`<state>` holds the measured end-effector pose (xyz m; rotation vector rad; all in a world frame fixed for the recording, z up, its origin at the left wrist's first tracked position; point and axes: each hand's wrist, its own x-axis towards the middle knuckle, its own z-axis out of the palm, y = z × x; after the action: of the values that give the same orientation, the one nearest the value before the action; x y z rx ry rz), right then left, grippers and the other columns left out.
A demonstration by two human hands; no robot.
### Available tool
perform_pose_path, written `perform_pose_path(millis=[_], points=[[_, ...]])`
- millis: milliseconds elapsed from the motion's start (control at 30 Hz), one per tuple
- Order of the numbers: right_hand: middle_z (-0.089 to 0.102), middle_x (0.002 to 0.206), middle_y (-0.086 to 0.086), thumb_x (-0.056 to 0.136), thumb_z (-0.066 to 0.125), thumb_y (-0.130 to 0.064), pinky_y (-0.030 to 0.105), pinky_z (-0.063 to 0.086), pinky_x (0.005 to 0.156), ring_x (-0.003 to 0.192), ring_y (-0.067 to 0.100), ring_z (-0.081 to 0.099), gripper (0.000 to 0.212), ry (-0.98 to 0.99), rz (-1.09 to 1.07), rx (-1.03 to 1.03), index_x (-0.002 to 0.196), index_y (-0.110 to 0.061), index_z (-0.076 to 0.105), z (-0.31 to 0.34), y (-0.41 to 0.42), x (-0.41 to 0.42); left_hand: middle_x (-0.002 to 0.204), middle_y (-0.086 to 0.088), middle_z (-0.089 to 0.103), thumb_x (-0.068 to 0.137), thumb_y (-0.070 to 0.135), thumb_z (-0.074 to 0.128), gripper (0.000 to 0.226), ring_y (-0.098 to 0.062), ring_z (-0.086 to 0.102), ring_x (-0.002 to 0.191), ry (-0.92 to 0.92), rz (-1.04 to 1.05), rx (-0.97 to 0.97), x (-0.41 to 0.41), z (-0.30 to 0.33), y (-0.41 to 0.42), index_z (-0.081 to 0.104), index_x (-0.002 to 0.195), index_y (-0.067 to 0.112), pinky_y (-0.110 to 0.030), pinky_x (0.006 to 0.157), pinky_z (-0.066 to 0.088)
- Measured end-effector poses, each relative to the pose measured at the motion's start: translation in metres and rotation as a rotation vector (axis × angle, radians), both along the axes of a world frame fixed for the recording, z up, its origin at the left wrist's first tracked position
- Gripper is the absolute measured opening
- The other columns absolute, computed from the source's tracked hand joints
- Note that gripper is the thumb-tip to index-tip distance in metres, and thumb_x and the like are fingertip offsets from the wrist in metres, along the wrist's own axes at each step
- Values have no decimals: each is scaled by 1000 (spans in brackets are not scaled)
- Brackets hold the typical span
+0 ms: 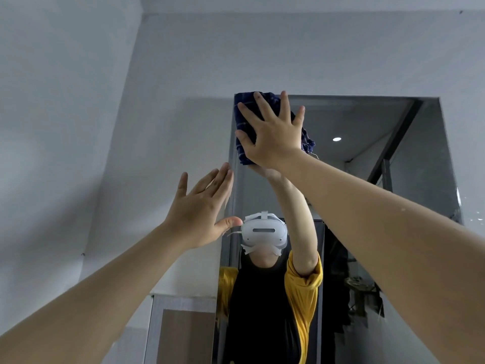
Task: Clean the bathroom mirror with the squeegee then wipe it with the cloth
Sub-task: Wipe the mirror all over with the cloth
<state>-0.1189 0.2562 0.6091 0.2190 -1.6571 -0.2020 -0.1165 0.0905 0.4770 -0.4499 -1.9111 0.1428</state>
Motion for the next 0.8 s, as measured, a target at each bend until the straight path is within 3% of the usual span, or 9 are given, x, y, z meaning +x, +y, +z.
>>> perform_pose_path(millis=[100,267,433,800], points=[[14,159,-3,91,30,-58,67,3,109,144,43,1,58,4,29,-88,146,-42,21,8,5,0,156,5,-10,72,79,10,98,-12,-2,143,29,27,-33,0,2,-2,-8,147,19,-54,108,-5],[15,159,-3,90,28,-57,66,3,110,144,42,2,57,6,28,-170,145,-42,22,16,37,1,153,9,-18,68,81,5,99,-8,-11,141,27,61,-37,2,4,-3,-15,146,22,-51,108,-11],[15,159,-3,90,27,-59,66,3,110,143,41,5,57,47,10,-276,145,-43,22,7,95,8,155,6,-13,69,82,7,101,-10,-5,142,17,50,-37,-1,3,-2,-11,147,19,-57,111,-2],[20,158,-2,90,31,-59,66,6,110,143,40,8,56,94,35,-276,143,-43,27,-6,137,12,154,6,-14,71,83,3,97,-10,-5,143,47,152,-15,-4,1,5,-17,143,21,-55,109,-4]])
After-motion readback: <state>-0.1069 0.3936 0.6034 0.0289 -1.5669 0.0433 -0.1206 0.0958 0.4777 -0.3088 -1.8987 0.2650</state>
